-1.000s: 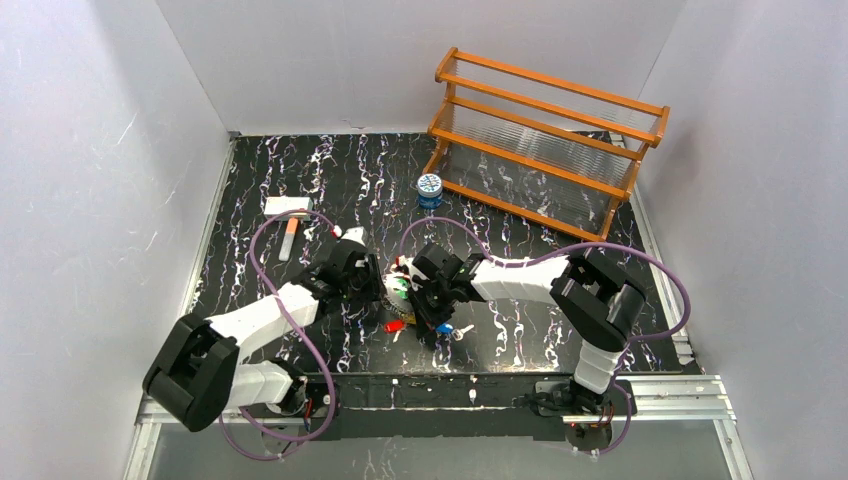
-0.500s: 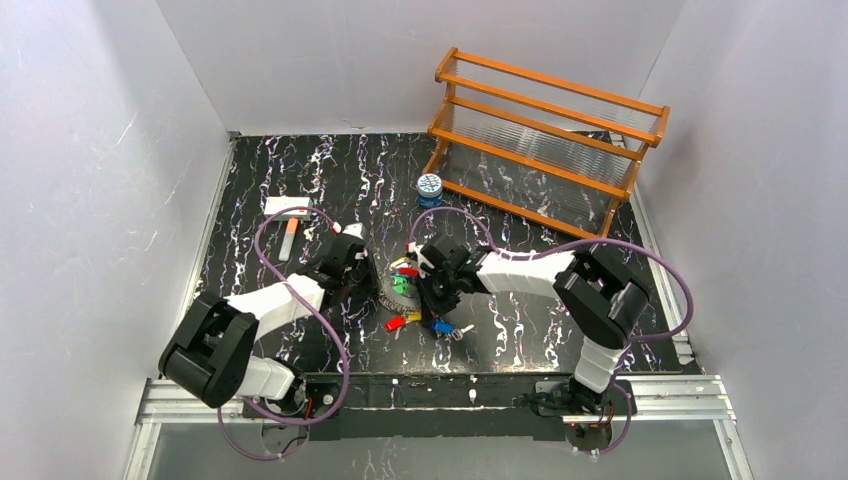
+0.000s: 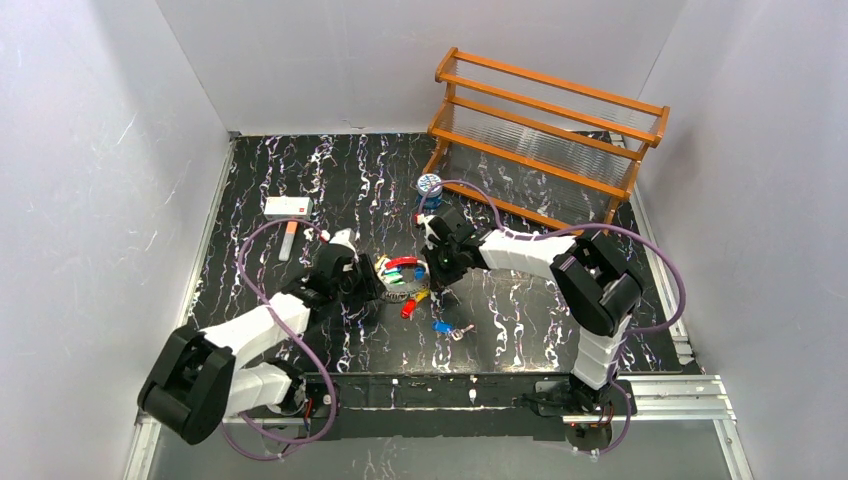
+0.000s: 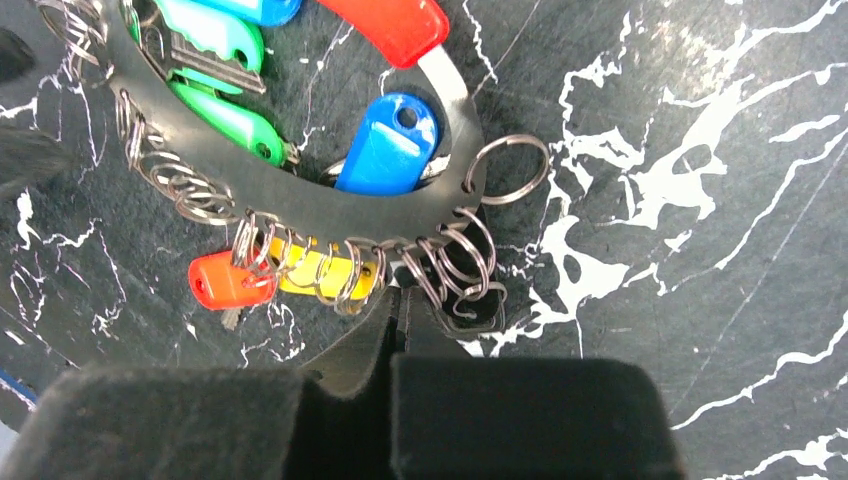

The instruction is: Put the keys on the keyring

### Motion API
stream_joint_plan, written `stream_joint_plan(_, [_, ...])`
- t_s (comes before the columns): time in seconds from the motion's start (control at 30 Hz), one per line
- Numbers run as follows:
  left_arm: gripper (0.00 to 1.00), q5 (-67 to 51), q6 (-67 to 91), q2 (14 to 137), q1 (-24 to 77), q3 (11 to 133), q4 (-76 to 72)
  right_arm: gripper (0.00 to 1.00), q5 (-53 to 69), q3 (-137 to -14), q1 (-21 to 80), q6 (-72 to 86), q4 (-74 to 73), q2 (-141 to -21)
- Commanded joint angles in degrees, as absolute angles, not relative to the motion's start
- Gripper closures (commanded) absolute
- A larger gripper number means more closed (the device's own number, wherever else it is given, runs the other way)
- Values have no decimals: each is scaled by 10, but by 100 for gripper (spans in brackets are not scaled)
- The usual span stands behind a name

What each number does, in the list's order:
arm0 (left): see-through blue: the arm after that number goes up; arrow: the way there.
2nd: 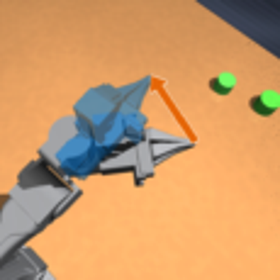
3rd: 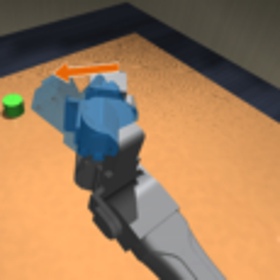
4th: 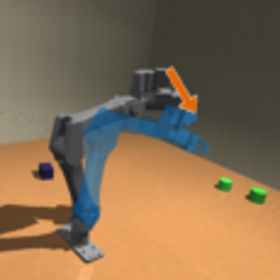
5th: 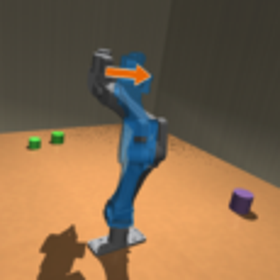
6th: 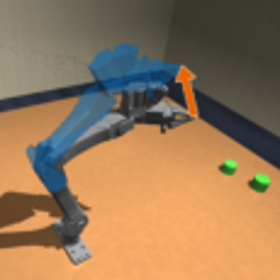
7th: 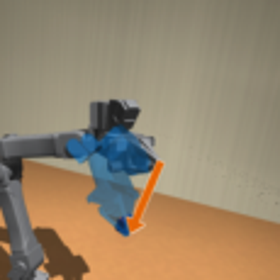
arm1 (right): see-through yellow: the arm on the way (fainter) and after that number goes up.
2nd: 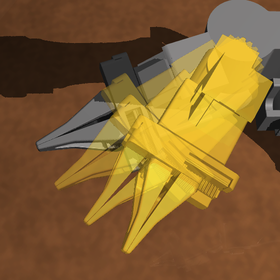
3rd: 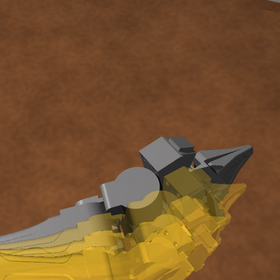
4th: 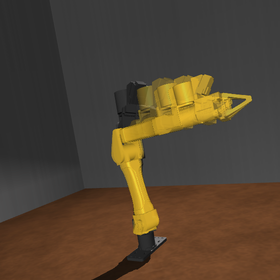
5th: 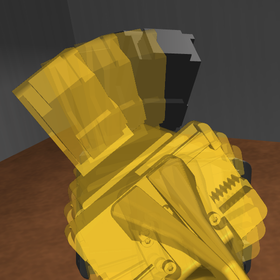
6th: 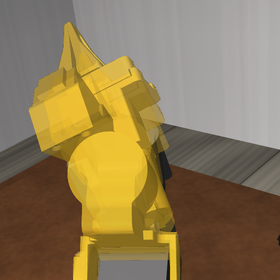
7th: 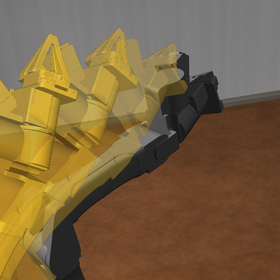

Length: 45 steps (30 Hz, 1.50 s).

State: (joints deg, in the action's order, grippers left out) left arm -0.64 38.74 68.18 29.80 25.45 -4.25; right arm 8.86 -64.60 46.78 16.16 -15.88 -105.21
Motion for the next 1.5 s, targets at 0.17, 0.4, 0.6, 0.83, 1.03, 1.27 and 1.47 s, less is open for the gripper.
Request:
stream_joint_plan(0.17, [48,47,383,572,297,267,18,80,75,-668,486,157,-177,-967])
stream_joint_plan(0.4, [46,65,384,534,297,265,42,59,18,-721,556,166,-170,-991])
stream_joint_plan(0.6, [45,62,388,528,297,258,50,56,3,-778,588,183,-191,-1064])
stream_joint_plan(0.83, [45,59,392,526,297,249,50,54,-31,-800,601,186,-198,-1111])
stream_joint_plan(1.03, [44,55,393,536,297,245,47,47,-46,-808,609,181,-208,-1126])
stream_joint_plan(1.27, [44,53,395,539,297,242,42,53,-72,-808,617,172,-216,-1131])
stream_joint_plan(1.47, [44,57,393,541,297,245,43,68,-82,-802,621,172,-221,-1119])
